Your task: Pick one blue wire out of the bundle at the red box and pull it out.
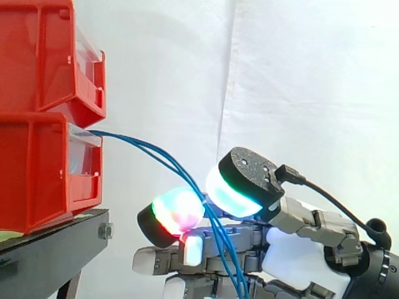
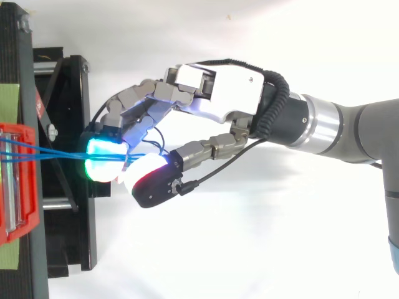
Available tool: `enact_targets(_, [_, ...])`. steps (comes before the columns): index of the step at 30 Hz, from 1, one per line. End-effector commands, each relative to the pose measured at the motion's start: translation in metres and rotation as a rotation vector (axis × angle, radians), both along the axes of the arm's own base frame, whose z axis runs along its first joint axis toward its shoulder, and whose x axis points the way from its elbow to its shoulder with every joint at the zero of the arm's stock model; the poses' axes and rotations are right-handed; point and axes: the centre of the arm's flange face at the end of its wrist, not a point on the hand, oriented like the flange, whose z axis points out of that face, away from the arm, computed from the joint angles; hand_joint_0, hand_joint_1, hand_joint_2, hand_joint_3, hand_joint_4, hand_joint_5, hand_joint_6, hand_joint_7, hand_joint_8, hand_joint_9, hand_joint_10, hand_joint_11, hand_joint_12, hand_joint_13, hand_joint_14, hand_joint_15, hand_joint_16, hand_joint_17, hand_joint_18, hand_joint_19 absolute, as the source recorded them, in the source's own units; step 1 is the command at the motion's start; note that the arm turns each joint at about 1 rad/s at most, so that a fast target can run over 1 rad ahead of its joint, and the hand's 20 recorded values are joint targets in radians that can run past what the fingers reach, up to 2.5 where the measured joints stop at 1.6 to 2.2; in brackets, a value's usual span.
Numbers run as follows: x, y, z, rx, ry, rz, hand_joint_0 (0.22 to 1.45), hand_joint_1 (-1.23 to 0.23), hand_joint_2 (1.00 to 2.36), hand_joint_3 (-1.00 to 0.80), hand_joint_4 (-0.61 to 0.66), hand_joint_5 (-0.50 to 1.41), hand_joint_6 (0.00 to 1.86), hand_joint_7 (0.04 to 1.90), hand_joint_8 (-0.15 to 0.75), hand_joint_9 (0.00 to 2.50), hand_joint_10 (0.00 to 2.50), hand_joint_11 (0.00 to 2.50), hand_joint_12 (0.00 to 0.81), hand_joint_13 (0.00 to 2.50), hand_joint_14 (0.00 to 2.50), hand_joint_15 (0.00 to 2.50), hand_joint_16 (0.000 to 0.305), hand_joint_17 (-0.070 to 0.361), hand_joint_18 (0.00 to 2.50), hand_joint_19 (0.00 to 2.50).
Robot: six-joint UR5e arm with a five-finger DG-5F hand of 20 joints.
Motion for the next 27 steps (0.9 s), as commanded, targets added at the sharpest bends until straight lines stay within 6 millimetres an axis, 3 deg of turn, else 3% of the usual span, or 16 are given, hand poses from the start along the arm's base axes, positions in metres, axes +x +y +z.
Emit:
enact_targets(1, [-0.0005, -0.0004, -0.0015, -0.011, 0.012, -0.006, 0.54, -0.72, 1.01, -0.34, 0.22, -0.16, 0.86, 0.95, 0.296, 0.92, 0.02, 0.67, 0.384, 0.57, 0.01, 0.35, 0.053, 0.119, 0.56, 0.52])
enact_targets(27, [-0.0019, -0.0057, -0.0037, -0.059, 0.039, -0.039, 0.56, -0.72, 1.01, -0.33, 0.21, -0.16, 0.86, 0.96, 0.293, 0.93, 0.02, 0.67, 0.382, 0.58, 0.01, 0.35, 0.052, 0.118, 0.56, 0.53])
